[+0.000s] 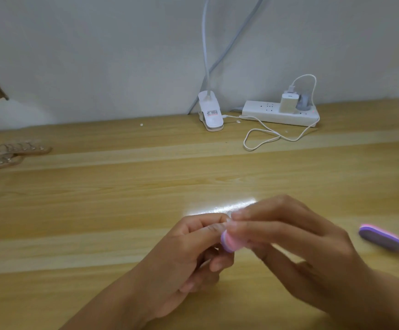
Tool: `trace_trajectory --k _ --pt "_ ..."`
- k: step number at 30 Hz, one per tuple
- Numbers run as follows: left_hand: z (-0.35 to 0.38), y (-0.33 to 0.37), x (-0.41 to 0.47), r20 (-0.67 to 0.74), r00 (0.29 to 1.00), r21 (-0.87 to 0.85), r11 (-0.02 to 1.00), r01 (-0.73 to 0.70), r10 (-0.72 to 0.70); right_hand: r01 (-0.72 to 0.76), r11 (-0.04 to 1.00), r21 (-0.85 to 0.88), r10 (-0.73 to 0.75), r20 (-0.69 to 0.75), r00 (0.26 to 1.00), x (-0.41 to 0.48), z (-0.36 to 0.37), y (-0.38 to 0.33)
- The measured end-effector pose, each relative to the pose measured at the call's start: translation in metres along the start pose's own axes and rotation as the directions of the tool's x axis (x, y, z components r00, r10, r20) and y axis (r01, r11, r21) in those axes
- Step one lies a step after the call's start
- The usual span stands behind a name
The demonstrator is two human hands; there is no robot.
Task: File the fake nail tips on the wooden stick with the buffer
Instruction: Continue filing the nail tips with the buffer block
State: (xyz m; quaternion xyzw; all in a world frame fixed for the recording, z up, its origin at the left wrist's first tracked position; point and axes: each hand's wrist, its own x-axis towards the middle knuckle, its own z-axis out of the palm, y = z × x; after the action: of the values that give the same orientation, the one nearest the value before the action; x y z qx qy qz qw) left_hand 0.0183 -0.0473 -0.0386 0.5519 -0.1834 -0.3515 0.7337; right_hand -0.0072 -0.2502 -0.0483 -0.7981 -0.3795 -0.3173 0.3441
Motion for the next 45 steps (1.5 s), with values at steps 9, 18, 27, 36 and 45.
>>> trace_trajectory --k 9,18,27,36,45 --pt "0.0 0.002 -0.001 0.001 1.0 -0.013 1.0 0.004 -0.004 -0.055 0.998 -0.014 0.055 -0.014 0.998 0.001 -0.002 0.003" --pt "0.0 0.002 -0.001 0.014 1.0 -0.012 1.0 0.006 -0.006 -0.028 0.999 -0.017 0.029 0.039 0.999 0.001 -0.007 0.004" --pt "0.0 0.005 -0.001 -0.016 0.999 0.025 0.999 0.047 -0.047 0.104 0.978 -0.178 -0.086 0.108 0.99 -0.002 -0.01 0.005" --pt "-0.001 0.005 -0.001 0.012 0.998 0.017 0.998 0.062 -0.062 0.082 0.973 -0.216 -0.065 0.083 0.994 0.0 -0.012 0.004" --pt "0.002 0.005 -0.001 -0.005 0.999 -0.018 0.998 0.054 -0.054 0.054 0.975 -0.213 -0.045 0.048 0.998 -0.001 -0.009 0.005"
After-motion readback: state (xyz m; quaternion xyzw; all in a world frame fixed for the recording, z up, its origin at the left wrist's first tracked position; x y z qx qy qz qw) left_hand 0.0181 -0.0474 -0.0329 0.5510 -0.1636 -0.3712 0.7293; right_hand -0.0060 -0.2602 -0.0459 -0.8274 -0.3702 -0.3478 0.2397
